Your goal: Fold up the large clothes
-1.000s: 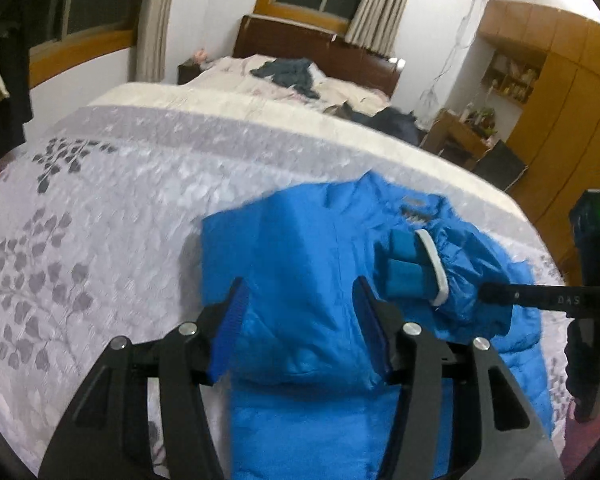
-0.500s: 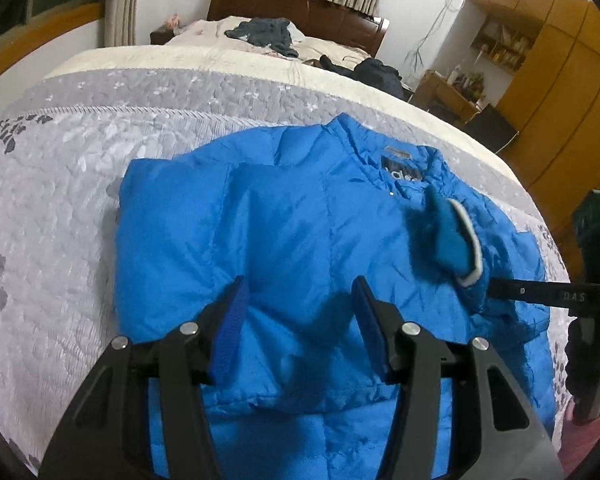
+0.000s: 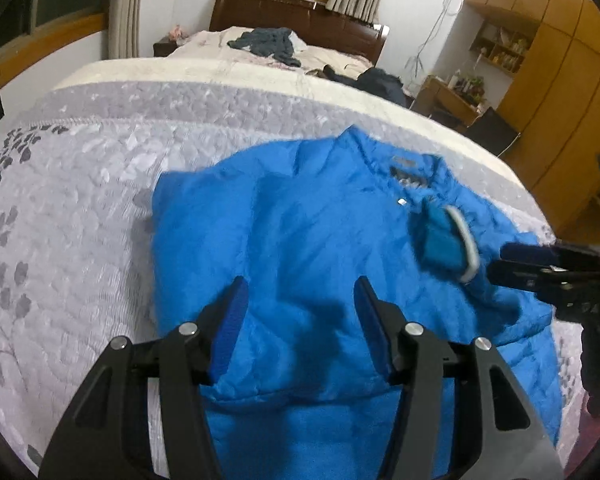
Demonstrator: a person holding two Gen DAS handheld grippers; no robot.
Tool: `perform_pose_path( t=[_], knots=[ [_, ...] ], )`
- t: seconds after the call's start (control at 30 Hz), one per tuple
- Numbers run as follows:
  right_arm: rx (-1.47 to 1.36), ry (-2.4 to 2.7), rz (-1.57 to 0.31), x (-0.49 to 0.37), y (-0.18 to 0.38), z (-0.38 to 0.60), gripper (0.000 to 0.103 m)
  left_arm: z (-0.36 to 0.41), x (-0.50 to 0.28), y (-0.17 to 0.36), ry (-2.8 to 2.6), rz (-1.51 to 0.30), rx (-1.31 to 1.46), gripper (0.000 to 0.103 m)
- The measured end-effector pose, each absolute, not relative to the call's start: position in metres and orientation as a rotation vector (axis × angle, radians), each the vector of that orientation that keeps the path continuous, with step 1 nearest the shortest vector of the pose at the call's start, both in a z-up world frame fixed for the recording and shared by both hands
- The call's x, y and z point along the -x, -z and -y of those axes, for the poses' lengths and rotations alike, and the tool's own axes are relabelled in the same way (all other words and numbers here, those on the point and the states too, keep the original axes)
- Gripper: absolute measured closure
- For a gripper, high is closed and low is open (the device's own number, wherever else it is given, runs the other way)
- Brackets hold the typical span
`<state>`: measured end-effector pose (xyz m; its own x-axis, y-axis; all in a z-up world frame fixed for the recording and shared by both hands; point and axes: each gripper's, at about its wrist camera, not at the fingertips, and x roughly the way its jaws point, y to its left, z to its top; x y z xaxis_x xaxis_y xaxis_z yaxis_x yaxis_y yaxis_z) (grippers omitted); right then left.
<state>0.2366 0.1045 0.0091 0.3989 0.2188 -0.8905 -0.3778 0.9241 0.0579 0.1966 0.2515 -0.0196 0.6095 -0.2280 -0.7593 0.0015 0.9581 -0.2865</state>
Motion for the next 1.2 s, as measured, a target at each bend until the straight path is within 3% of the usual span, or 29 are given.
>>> perform_pose_path(
  t=[0.17,0.2,0.23,0.27,0.37,0.67,0.93,1.2],
  knots=[
    [0.315,-0.248,-1.112,-0.252,0.023,-0.126,0.041,-0.252,-0.197,0.027,0.148,-0.904,0.25,0.048],
    [0.343,-0.228,-1.106,-0.252,0.027,-0.128,0.044,-0.251,-0.198,0.028,0.149,-0.904,0.249,0.048],
    [0.37,-0.207,-1.096,-0.252,0.029,-0.128,0.057,-0.251,-0.197,0.028,0.15,-0.903,0.248,0.048],
    [0.377,-0.197,-1.092,-0.252,0.029,-0.127,0.064,-0.251,-0.197,0.029,0.152,-0.904,0.251,0.048],
    [0.267,-0.229,-1.097,-0.252,0.016,-0.108,0.075,-0.253,-0.198,0.03,0.155,-0.908,0.265,0.048],
    [-0.169,-0.301,-1.035,-0.226,-0.043,0.023,0.077,-0.251,-0.198,0.033,0.138,-0.907,0.255,0.048],
    [-0.295,-0.136,-1.089,-0.202,-0.01,0.135,0.076,-0.248,-0.201,0.023,0.087,-0.927,0.248,0.048],
    [-0.218,-0.293,-1.003,-0.204,-0.034,0.098,0.072,-0.201,-0.196,-0.014,0.135,-0.878,0.159,0.039]
  ],
)
